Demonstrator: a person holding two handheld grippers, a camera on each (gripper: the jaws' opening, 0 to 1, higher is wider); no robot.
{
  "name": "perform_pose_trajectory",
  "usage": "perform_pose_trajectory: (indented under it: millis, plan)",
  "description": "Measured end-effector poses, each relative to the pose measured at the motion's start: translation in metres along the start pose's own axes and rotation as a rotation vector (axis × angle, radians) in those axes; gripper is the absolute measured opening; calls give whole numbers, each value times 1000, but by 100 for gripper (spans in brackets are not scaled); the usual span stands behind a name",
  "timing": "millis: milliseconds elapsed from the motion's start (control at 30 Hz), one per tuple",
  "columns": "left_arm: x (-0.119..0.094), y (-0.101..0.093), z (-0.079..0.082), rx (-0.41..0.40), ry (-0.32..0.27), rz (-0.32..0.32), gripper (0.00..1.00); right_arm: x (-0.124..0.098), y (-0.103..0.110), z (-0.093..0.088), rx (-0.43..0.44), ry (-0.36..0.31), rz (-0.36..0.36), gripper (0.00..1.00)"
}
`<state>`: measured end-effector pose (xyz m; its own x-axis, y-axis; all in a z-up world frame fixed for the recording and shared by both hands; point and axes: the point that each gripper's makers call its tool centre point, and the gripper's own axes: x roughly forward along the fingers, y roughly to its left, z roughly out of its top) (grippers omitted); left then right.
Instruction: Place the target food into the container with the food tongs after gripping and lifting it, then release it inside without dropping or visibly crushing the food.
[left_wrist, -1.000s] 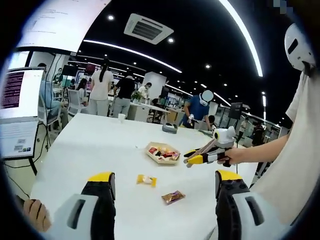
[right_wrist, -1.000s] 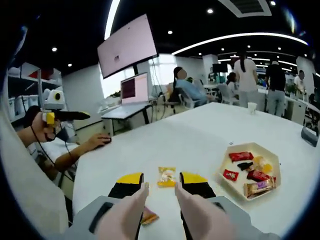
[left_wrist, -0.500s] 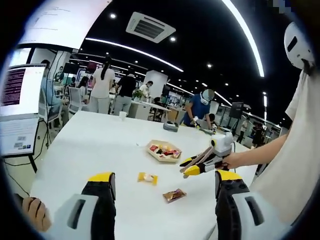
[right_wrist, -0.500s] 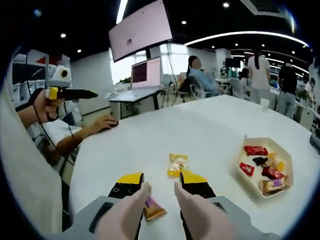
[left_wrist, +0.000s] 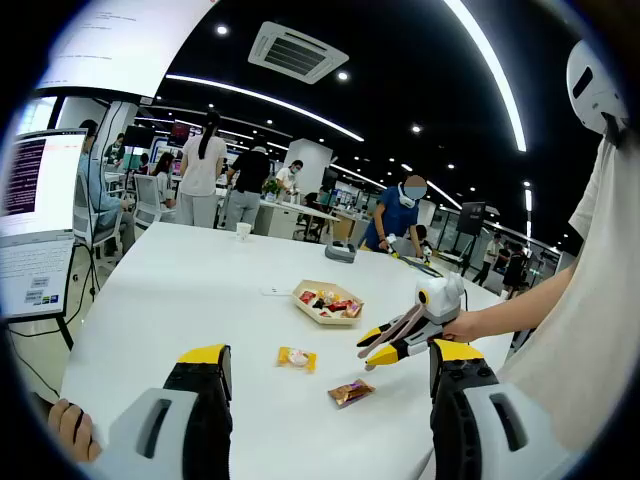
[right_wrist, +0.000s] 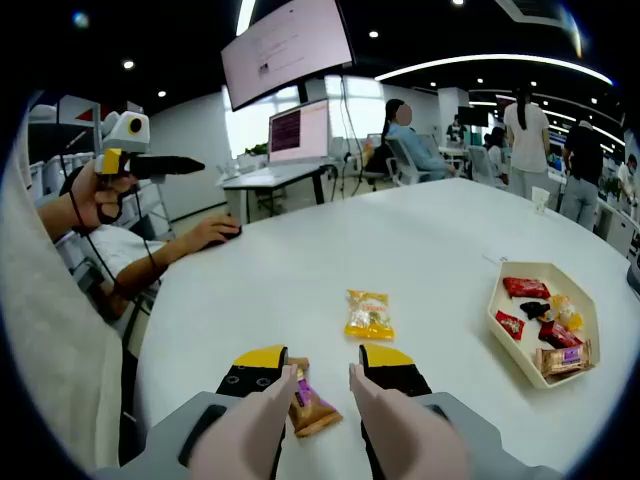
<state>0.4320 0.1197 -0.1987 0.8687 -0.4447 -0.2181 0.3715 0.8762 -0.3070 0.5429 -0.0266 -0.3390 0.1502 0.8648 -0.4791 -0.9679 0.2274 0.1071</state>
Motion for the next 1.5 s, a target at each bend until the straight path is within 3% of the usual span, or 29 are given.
perform_pose_trajectory:
  millis: [500,767,1033,1100,1167,1200,1233,1267,1500]
  plan:
    - [-7,7,-9,-29,-4,40,81,28,5,-30,8,93,53,28]
    - [-7,9,-10,-35,-5,48,80,33,3,-31,109,66,63,28]
    - [-7,9,-12,-40,-1,54,80,30,22,-18,20,62,113,28]
    - [-7,9,-12,-38,-1,57,80,33,24,-25,-15,90,116,28]
    - [-6,10,-13,-41,2,58,80,36,25,-43,-41,152,121,28]
    - [-6,10,-14,-41,5,57,79,38,26,-46,-45,132,115,28]
    - [-6,10,-14,-40,6,57,79,39,24,-37,-45,66,105,28]
    - [-6,10,-14,-40,6,57,78,38,24,-42,-29,96,103,28]
    - [-3,9,-15,-56,-4,55,78,38,24,-40,-45,81,106,28]
